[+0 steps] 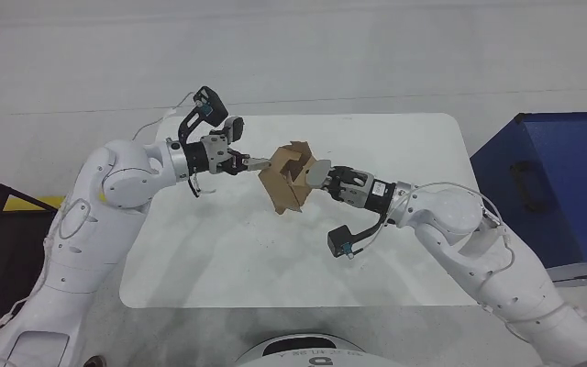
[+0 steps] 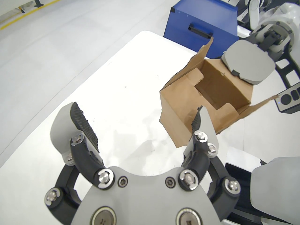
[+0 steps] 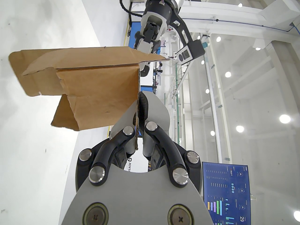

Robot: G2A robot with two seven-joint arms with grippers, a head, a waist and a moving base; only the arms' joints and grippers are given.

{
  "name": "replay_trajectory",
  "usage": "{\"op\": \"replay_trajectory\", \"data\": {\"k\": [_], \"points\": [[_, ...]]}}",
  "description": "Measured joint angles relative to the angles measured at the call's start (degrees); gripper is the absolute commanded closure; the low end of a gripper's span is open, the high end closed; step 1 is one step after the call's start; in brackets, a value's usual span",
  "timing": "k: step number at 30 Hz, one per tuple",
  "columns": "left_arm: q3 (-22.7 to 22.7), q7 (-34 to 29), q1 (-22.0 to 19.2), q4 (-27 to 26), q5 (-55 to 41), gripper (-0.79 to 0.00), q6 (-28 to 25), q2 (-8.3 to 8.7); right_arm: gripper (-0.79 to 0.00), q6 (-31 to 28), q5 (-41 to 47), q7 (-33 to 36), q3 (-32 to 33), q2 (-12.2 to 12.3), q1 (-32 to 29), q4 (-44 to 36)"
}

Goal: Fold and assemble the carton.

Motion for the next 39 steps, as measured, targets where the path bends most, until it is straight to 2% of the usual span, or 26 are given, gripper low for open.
{"op": "replay_trajectory", "data": {"k": [9,14,17,33,39], "points": [[-6.92,4.80,5.43,-1.24,-2.53,-0.785,-5.78,1.20,0.000,1.27,2.10,-1.36,0.09,-0.38,-1.08,1.64],[-5.37,4.34,7.10,-1.78,-9.65,-0.785,-11.83,1.29,0.000,1.18,2.17,-1.88,0.20,-0.53,-1.66,2.29],[-4.08,0.86,5.99,-0.07,-13.16,-0.785,-14.76,1.51,0.000,0.76,1.47,-1.89,0.17,-0.60,-1.92,1.86],[6.96,-2.00,-1.23,1.40,-11.02,-0.785,-7.02,-0.49,0.000,0.94,-1.58,-5.35,0.83,-0.77,-3.02,-1.63],[9.25,-5.41,-2.84,-0.24,-8.42,-0.785,-8.10,-0.69,0.000,0.95,-2.50,-5.66,1.53,-0.78,-3.68,-1.93]]}}
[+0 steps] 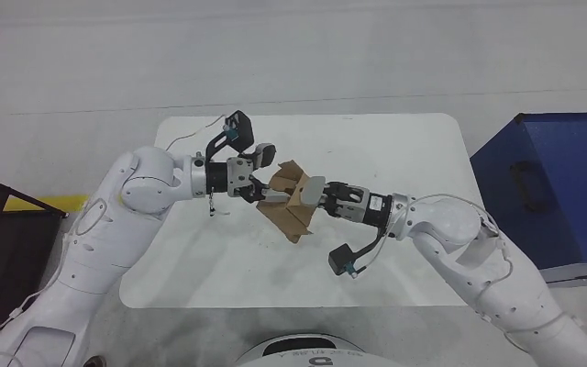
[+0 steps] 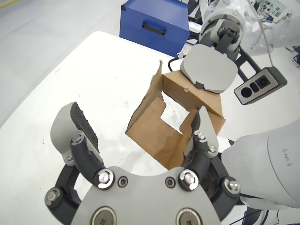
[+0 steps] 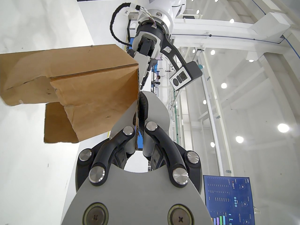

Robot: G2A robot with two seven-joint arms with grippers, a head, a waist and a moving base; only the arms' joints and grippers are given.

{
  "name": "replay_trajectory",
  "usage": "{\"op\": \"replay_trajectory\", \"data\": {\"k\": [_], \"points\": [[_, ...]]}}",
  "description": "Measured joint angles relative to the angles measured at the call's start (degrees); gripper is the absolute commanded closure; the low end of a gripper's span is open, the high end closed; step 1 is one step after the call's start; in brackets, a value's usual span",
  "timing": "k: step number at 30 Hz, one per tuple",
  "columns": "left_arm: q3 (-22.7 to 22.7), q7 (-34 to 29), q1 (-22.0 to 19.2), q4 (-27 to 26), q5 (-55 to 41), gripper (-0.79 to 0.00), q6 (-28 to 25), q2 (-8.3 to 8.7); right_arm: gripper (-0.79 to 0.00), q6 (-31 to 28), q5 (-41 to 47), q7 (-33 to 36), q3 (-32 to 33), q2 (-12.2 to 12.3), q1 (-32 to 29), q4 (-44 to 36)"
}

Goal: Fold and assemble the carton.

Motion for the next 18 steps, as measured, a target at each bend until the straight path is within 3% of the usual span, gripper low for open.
{"op": "replay_trajectory", "data": {"k": [10,18], "points": [[0.39,-1.88,-0.66,-1.10,0.39,-0.785,0.55,0.21,0.000,0.39,0.29,-0.64,1.17,-0.11,-0.91,-0.01],[-5.37,3.99,1.53,1.08,-0.17,-0.785,2.01,1.02,0.000,2.02,3.30,-2.42,2.38,-0.25,-2.27,2.24]]}}
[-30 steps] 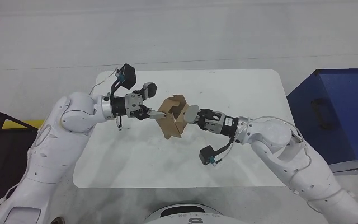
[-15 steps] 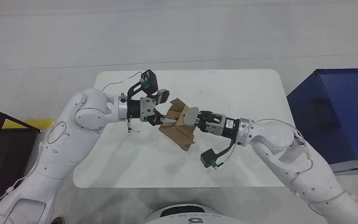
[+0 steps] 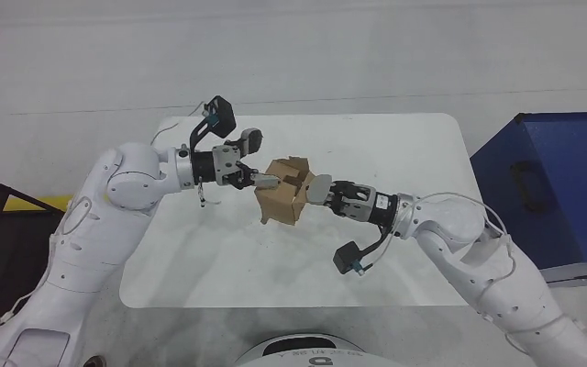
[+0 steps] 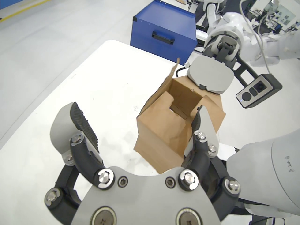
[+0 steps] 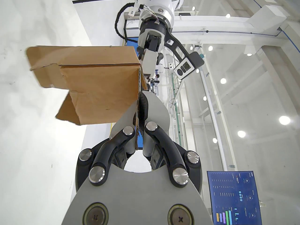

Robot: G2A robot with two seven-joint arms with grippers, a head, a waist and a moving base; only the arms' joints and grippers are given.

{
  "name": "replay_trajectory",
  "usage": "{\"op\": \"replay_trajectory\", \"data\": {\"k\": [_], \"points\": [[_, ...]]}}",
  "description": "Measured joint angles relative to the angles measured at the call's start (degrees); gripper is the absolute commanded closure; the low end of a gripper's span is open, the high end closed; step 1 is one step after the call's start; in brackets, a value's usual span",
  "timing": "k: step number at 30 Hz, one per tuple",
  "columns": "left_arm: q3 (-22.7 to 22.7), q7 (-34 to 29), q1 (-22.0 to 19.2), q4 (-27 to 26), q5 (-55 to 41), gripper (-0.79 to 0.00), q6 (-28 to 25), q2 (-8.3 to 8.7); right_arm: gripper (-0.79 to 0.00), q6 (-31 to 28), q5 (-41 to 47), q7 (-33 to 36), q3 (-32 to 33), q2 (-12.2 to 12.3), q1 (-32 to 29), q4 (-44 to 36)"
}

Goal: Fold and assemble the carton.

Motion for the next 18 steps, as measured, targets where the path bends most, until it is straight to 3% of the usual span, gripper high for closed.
{"op": "replay_trajectory", "data": {"k": [8,18], "points": [[-1.59,3.16,0.06,2.31,2.58,-0.785,3.99,-0.01,0.000,-1.50,-0.71,-1.43,0.34,0.10,-1.33,-0.15],[6.69,3.31,-7.27,4.44,5.95,-0.785,4.53,-2.37,0.000,-3.26,-2.20,-1.30,-0.30,-0.15,-0.89,-0.55]]}}
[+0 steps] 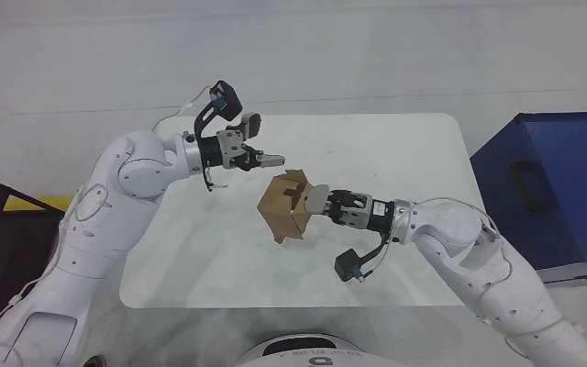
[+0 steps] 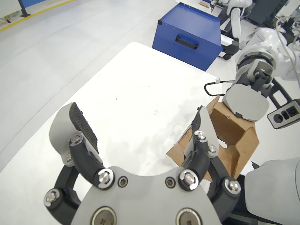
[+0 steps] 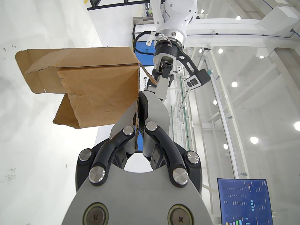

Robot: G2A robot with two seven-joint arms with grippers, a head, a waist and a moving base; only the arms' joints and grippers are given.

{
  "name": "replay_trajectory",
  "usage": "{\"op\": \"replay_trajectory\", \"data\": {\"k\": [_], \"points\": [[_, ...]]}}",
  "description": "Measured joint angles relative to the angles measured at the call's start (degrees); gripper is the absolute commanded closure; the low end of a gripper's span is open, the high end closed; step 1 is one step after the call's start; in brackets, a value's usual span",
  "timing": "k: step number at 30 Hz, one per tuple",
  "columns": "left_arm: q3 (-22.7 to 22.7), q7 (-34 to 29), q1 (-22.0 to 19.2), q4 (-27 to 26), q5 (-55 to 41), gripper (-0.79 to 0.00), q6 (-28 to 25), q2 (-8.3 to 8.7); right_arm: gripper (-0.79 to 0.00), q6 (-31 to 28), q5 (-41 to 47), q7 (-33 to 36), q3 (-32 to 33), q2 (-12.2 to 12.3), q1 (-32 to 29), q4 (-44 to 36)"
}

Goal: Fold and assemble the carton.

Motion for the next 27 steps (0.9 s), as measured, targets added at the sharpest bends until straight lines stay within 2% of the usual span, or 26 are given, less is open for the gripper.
{"op": "replay_trajectory", "data": {"k": [5,9,15,27], "points": [[4.22,-0.97,-2.83,1.21,-1.29,-0.785,-1.05,-1.25,0.000,-0.16,0.00,-0.05,0.09,-0.09,0.02,0.26],[6.49,-4.36,-4.45,1.69,-3.47,-0.785,-3.73,-1.71,0.000,0.28,0.59,0.17,0.61,-0.16,-0.22,1.00],[8.38,-7.92,-5.61,2.62,-4.97,-0.785,-3.40,-2.10,0.000,0.99,0.79,-0.27,1.31,-0.19,-0.52,0.94],[10.13,-8.52,-6.85,4.31,-4.24,-0.785,-2.17,-2.84,0.000,1.35,0.38,-0.68,2.22,-0.27,-0.97,-0.12]]}}
